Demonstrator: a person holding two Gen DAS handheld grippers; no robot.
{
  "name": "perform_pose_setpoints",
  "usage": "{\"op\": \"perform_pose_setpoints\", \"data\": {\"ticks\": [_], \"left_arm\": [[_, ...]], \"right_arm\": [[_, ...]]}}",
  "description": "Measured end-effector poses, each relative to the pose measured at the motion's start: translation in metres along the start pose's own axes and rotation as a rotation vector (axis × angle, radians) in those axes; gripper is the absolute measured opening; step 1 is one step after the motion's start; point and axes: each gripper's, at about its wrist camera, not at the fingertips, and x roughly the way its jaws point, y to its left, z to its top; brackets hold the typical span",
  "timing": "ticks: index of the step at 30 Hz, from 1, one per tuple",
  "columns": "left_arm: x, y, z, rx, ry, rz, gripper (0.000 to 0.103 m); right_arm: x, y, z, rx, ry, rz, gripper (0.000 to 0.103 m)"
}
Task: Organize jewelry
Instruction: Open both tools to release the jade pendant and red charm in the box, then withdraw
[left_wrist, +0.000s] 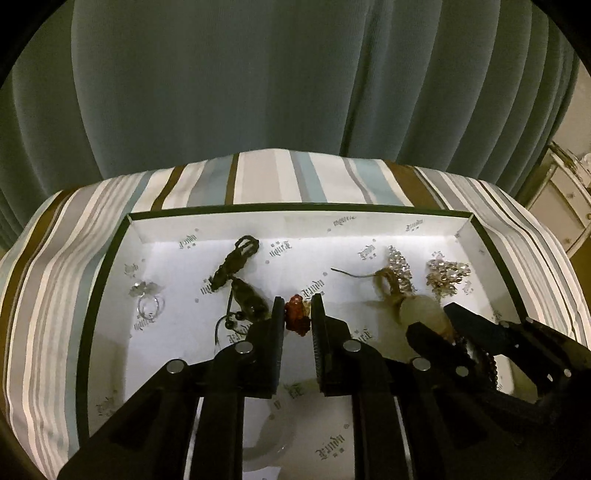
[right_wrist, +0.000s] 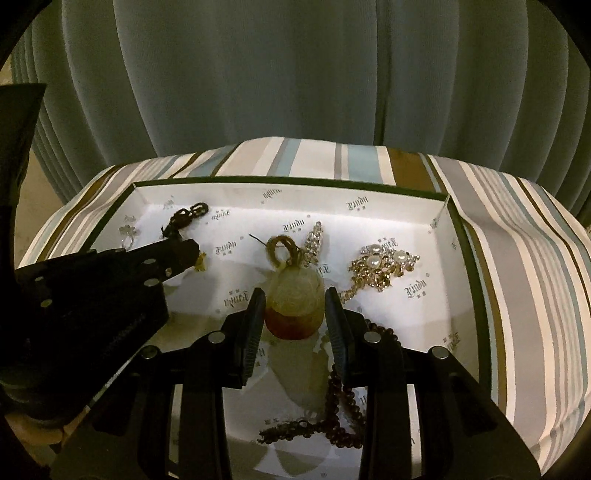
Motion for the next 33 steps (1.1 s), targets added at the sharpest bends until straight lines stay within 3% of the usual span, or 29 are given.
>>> {"op": "perform_pose_setpoints", "data": {"ticks": [2, 3, 4, 13, 18, 26, 29, 33], "left_arm": [[-0.001, 0.001, 0.001, -0.012, 0.001, -0.003, 0.04], [-0.002, 0.002, 0.003, -0.015, -0.005, -0.004, 0.056], [-0.005, 0.003, 0.003, -0.017, -0.02, -0.005, 0.064], [-0.026, 0.003, 0.0, -0.015, -0.047, 0.006, 0.066], [-0.052, 0.002, -0.01, 0.0, -0.086, 0.017, 0.072], [-0.089, 0.014, -0.051, -0.025, -0.086, 0.038, 0.076], [-0.1, 0.02, -0.069, -0.033, -0.078, 0.058, 0.076], [-0.114, 0.028, -0.095, -0.055, -0.068, 0.075, 0.076]], "right_arm": [[0.0, -0.001, 0.0, 0.004, -0.002, -0.006, 0.034], [-0.001, -0.002, 0.0, 0.008, -0.005, -0.004, 0.034], [-0.002, -0.003, 0.0, 0.012, -0.008, -0.006, 0.034], [-0.023, -0.007, -0.002, 0.029, -0.043, -0.011, 0.034], [-0.045, -0.005, -0.01, 0.034, -0.064, -0.003, 0.034], [-0.086, 0.006, -0.039, 0.023, -0.083, 0.019, 0.035], [-0.096, 0.011, -0.053, 0.02, -0.075, 0.028, 0.044], [-0.106, 0.02, -0.077, -0.002, -0.054, 0.037, 0.043]]}}
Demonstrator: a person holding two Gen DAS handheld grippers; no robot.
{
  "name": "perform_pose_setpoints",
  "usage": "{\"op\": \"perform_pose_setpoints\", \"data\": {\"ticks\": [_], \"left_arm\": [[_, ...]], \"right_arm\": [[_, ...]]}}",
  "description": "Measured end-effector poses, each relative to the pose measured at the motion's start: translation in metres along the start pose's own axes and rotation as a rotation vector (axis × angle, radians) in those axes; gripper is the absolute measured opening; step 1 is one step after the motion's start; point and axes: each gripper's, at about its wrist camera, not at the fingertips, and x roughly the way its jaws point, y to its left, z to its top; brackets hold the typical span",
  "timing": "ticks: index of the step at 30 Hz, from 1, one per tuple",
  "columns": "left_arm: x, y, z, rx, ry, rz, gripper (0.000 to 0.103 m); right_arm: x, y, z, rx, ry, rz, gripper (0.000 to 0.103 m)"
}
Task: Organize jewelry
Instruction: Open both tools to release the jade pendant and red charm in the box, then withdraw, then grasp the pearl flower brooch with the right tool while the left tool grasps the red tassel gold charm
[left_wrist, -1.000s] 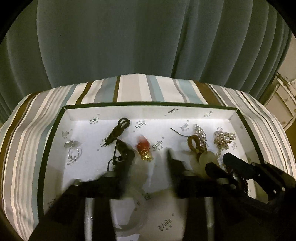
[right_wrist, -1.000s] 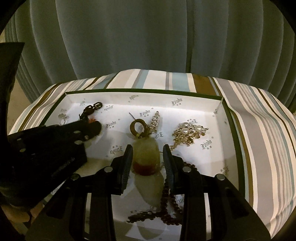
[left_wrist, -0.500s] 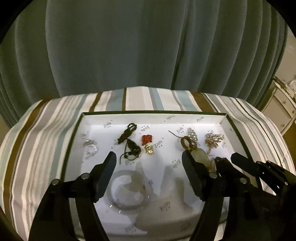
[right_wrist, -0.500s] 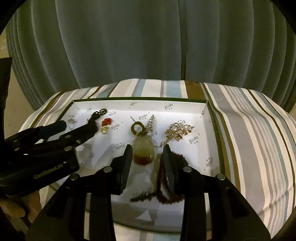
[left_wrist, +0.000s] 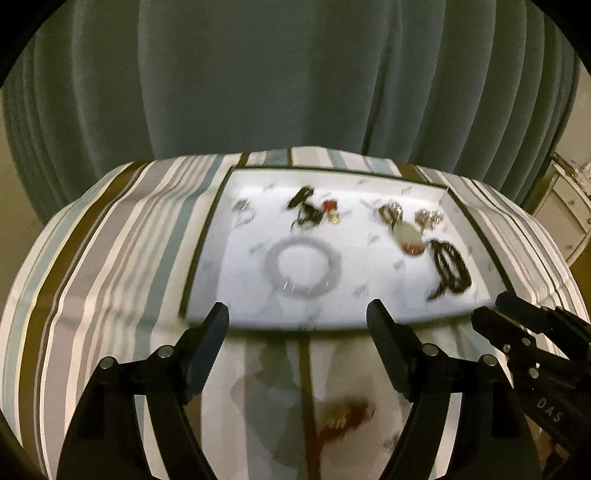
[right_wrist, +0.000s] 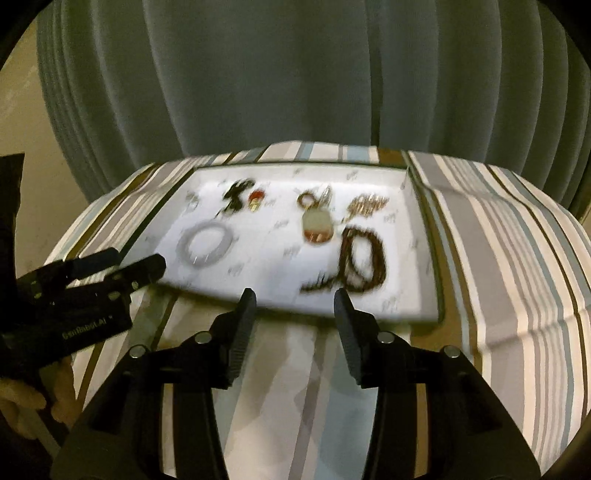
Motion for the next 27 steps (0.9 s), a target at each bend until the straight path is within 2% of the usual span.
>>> {"op": "perform_pose_setpoints", "data": {"ticks": [9, 17, 27], "left_arm": [[-0.027, 0.011, -0.051, -0.013, 0.021, 0.051, 0.076], [-0.043, 0.018, -0.077, -0.008, 0.02, 0.091, 0.076], [-0.045, 0.028, -0.087, -0.038, 0.03, 0.096, 0.076]], "right_arm": [[-0.017, 0.026, -0.049, -0.05, 0.06, 0.034, 0.043], [-0.021, 0.051, -0.064, -0.101, 0.079, 0.071, 0.043], [-0.005, 0.071, -0.07, -0.153, 0.103, 0.073, 0.042]]}}
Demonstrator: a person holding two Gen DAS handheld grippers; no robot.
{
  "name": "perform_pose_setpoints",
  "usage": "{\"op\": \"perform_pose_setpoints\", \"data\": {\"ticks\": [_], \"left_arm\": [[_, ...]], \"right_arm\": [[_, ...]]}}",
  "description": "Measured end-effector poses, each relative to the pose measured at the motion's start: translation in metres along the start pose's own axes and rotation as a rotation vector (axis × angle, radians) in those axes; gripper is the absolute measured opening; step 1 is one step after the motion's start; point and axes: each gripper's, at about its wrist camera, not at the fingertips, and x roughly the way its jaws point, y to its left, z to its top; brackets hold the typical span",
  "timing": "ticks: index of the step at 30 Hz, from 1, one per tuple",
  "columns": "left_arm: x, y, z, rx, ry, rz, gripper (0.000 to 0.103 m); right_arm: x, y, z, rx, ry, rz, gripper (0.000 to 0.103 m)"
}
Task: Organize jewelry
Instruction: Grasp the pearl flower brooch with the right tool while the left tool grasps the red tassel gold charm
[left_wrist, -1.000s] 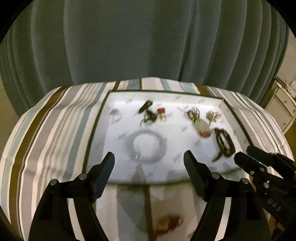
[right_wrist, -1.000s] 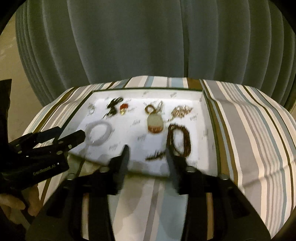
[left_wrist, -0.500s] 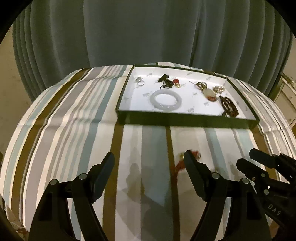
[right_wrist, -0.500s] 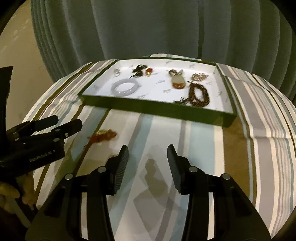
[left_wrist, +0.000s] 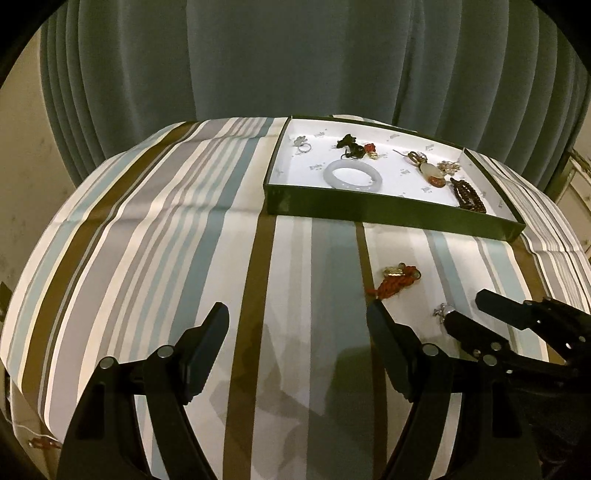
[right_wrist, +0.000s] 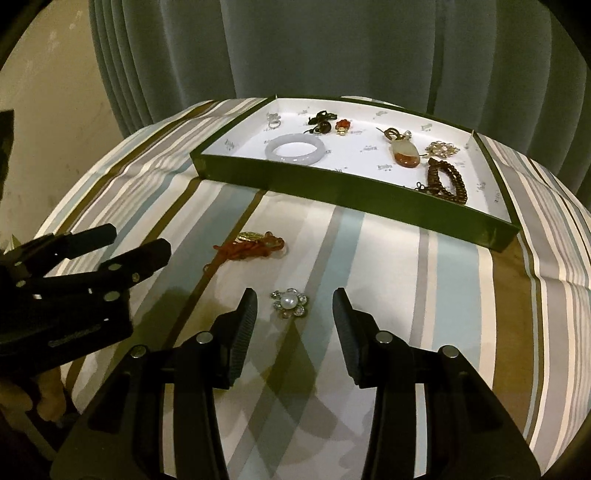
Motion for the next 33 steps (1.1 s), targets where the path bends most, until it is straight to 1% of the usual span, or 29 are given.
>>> {"op": "perform_pose_setpoints", "data": {"ticks": [4, 6, 9, 10, 11, 12, 15, 21, 28, 33], "left_arm": [[0.001, -0.001, -0.002, 0.002, 0.004, -0.001, 0.076], [0.001, -0.001, -0.002, 0.001, 0.006, -0.002, 0.076], [0.002, -0.003, -0.002, 0.003, 0.01, -0.002, 0.076], [0.003, -0.003, -0.003, 0.004, 0.012, -0.002, 0.076], [0.003, -0.004, -0.002, 0.004, 0.013, -0.003, 0.076], [0.003, -0.004, -0.002, 0.004, 0.014, -0.005, 0.076], [0.005, -0.006, -0.002, 0.006, 0.018, -0.014, 0.076], [0.008, -0.018, 0.001, 0.029, 0.017, -0.038, 0.076], [0.02, -0.041, 0.01, 0.084, 0.013, -0.086, 0.076], [0.034, -0.059, 0.017, 0.13, 0.015, -0.112, 0.076]], "right_arm": [[0.007, 0.0, -0.001, -0.003, 0.012, -0.01, 0.041], [0.01, 0.0, -0.002, -0.008, 0.022, -0.013, 0.032], [0.012, 0.004, -0.003, -0.038, 0.019, -0.034, 0.03], [0.013, 0.005, -0.003, -0.044, 0.019, -0.038, 0.027], [0.013, 0.005, -0.003, -0.05, 0.017, -0.042, 0.02], [0.013, 0.005, -0.003, -0.052, 0.017, -0.043, 0.019], [0.012, 0.001, -0.003, -0.037, 0.017, -0.032, 0.019], [0.006, -0.017, -0.001, 0.008, 0.004, -0.046, 0.019], [-0.002, -0.045, -0.001, 0.073, -0.013, -0.063, 0.019], [-0.003, -0.056, -0.002, 0.099, -0.016, -0.059, 0.019]]}}
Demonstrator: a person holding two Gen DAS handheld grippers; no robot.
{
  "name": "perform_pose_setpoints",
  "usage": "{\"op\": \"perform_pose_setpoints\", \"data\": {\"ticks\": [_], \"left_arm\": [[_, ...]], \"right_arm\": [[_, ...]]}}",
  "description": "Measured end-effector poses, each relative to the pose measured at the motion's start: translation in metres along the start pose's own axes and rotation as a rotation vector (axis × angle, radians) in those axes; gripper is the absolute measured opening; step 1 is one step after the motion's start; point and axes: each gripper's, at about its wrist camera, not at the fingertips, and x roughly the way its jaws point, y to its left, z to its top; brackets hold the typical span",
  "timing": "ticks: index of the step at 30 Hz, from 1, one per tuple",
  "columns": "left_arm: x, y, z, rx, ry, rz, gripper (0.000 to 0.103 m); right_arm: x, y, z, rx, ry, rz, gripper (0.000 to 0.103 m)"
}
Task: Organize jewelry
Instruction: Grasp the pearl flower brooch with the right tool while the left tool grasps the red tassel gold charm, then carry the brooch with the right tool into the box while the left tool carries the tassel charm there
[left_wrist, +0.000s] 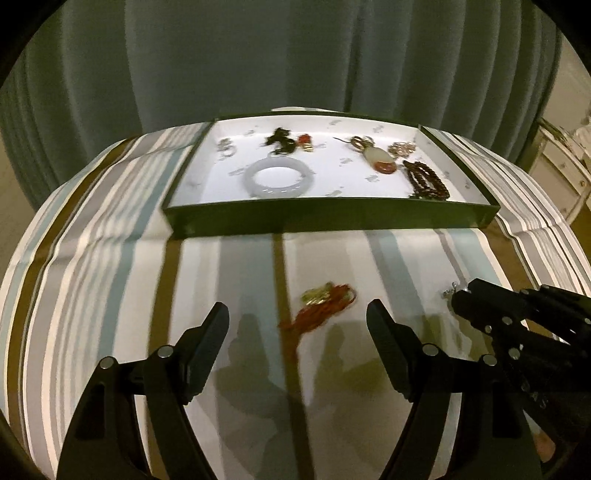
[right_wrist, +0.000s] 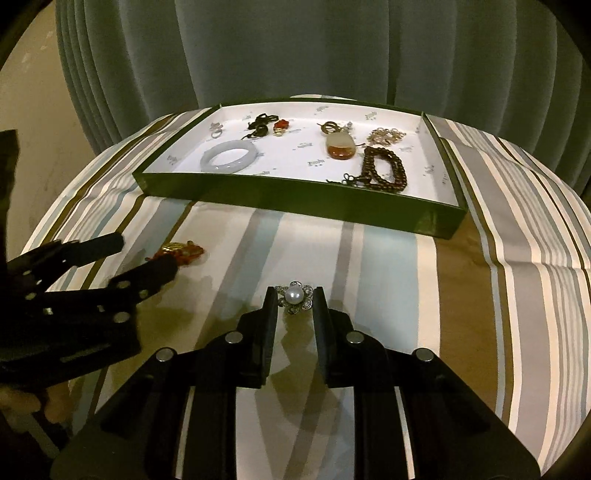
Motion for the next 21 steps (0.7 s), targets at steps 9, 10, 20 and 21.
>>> {"op": "perform_pose_setpoints", "data": {"ticks": [9, 10, 20, 21], "left_arm": [[0.012, -0.003, 0.001, 0.024, 0.009, -0.028, 0.033], [0.012, -0.003, 0.001, 0.025, 0.009, -0.028, 0.03], [0.0, -0.001, -0.001, 0.018, -0.026, -0.043, 0.026], [-0.002, -0.001, 0.0, 0.017, -0.031, -0.044, 0.026]], "right_arm": [[0.001, -0.006, 0.0, 0.024, -0.005, 0.018, 0.019], [0.001, -0.007, 0.0, 0.025, -0.004, 0.019, 0.019], [0.0, -0.009, -0.001, 0.034, -0.009, 0.023, 0.019], [-0.001, -0.009, -0.001, 0.034, -0.01, 0.023, 0.019]]}}
